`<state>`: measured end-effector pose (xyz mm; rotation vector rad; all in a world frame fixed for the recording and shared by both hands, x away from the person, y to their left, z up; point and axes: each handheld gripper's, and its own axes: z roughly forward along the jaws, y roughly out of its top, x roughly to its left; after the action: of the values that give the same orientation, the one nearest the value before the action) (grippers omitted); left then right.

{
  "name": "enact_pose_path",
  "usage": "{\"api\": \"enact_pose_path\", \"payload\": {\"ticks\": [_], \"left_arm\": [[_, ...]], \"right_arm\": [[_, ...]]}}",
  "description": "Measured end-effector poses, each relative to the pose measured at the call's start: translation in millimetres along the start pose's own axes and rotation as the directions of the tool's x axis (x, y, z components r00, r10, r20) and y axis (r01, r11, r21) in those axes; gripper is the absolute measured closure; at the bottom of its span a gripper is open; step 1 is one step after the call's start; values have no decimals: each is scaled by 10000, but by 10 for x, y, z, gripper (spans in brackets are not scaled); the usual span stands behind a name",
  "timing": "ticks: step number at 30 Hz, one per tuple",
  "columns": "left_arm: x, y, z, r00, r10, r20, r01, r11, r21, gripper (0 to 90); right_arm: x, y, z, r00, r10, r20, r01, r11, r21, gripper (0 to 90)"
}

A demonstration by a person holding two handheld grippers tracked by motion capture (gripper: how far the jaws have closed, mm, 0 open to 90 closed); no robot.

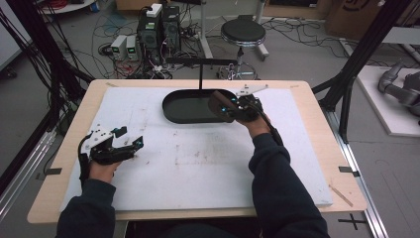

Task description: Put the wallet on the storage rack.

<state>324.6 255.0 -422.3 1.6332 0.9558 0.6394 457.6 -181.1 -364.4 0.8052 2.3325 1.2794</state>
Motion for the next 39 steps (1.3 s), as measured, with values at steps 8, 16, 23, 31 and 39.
{"api": "enact_pose_path", "payload": {"ticks": [8, 16, 23, 31, 39], "left_arm": [[7, -5, 4, 10000, -8, 54, 8, 10000, 6, 232], [19, -6, 3, 10000, -32, 34, 32, 10000, -10, 233], [27, -9, 4, 10000, -57, 20, 57, 10000, -6, 233], [29, -9, -7, 10000, -18, -45, 18, 10000, -5, 232], [19, -8, -5, 10000, 17, -40, -17, 10000, 14, 232]], "right_arm": [[-7, 265, 484, 9999, 40, -128, -38, 9999, 118, 646], [-75, 285, 892, 9991, 411, 50, -413, 9981, 452, 646], [-164, 232, 1148, 9853, 1643, -474, -1602, 9838, 809, 645], [-187, 187, 1181, 9896, 1405, 304, -1430, 9844, 1028, 475], [-338, 185, 969, 9827, 1547, 1015, -1664, 9789, 1188, 405]]}}
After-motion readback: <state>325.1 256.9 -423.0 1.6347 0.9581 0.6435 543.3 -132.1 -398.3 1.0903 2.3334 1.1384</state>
